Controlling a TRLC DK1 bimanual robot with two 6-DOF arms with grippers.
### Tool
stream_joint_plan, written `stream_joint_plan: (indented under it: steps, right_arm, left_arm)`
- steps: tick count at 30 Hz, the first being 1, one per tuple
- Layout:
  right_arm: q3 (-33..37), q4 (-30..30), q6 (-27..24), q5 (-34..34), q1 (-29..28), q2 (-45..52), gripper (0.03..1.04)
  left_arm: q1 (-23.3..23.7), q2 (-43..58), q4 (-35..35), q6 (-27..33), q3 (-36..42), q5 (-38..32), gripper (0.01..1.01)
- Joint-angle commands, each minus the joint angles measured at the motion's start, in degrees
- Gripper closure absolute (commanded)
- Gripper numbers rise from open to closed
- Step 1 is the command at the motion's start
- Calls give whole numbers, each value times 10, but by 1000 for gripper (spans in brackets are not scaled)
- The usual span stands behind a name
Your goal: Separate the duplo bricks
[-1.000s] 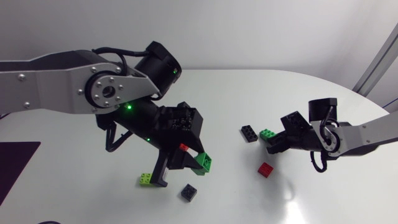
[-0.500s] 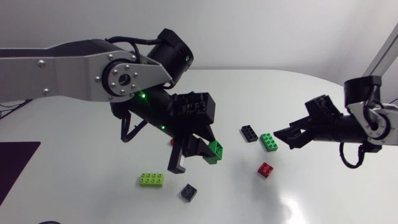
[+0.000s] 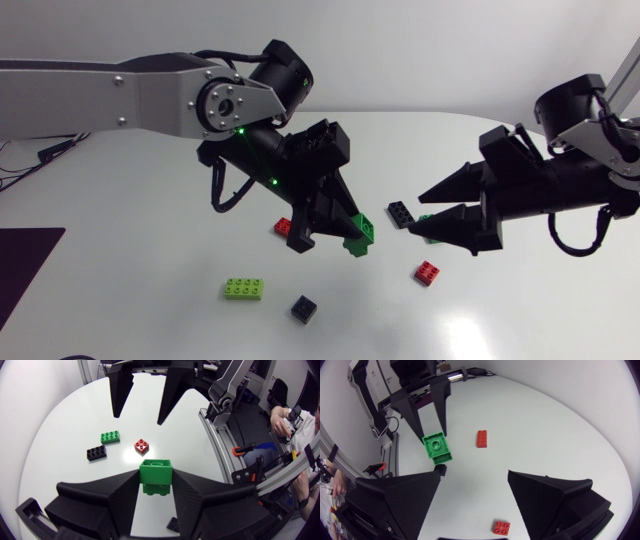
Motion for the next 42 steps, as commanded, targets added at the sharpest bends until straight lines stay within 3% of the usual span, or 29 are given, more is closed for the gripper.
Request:
stream_joint_plan:
  steps: [1, 15, 25, 32, 42]
  right_arm:
    - [3, -12, -42, -9, 17, 16, 72]
    - [-6, -53, -110, -55, 66, 17, 70]
    - [-17, -68, -137, -130, 40, 18, 72]
    - [-16, -80, -138, -162, 27, 34, 74]
    - [2, -99, -134, -192, 3, 52, 164]
  left_arm:
    - [10, 17, -14, -11, 28, 21, 777]
    - [11, 44, -57, -17, 84, 67, 777]
    - [20, 41, -57, -57, 103, 146, 777]
    - [18, 40, -57, -59, 103, 162, 777]
    - [12, 37, -54, -62, 102, 171, 777]
